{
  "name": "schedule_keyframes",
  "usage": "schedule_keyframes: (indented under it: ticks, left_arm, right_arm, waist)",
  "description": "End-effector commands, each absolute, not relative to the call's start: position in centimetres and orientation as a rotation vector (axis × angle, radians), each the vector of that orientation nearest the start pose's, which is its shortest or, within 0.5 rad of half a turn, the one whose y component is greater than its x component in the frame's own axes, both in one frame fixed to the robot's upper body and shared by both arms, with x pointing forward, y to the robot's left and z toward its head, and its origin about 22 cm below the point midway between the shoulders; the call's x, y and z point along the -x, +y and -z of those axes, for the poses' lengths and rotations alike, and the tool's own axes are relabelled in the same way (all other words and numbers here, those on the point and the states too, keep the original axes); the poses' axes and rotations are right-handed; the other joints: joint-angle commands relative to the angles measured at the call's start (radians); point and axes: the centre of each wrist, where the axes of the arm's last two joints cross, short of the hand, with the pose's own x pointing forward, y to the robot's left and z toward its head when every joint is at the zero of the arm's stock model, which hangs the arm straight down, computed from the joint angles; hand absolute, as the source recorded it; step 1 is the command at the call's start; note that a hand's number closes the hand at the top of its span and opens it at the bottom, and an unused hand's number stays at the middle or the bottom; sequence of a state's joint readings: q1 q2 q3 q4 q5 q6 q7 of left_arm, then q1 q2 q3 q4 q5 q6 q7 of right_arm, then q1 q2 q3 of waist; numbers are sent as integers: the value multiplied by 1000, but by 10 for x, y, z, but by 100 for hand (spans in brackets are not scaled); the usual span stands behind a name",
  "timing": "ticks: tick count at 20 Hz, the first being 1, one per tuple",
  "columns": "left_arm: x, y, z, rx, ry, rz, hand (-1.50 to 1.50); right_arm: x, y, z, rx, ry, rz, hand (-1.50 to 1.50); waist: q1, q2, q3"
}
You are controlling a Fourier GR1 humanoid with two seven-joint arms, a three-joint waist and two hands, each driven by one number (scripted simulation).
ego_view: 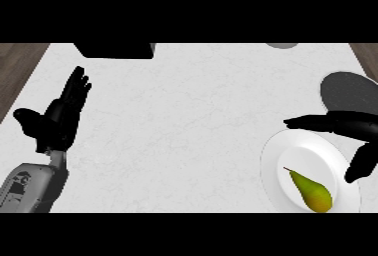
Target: Pick the pear from the plate and place it in the pan
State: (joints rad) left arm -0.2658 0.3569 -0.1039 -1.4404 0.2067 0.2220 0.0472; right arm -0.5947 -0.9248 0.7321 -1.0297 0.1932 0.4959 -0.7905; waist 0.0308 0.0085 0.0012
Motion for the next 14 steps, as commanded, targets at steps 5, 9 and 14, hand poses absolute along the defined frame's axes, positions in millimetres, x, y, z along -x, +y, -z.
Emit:
schedule_keyframes:
  ticks: [5,9,14]
  left_arm:
    - [-300,263,-50,-191,-1635,65,0]
    - [-305,267,-41,-210,-1616,45,0]
    - [-296,271,-53,-200,-1627,59,0]
  right_arm:
    - [-345,-342,-67,-486,-1267,-1747,-150]
    - [-339,-340,-66,-494,-1263,-1796,-150]
    - [-346,-333,-43,-345,-1191,-1937,-150]
  waist:
    - [-10,-5,-1]
    - [-28,-6,-2]
    - [-14,-6,-1]
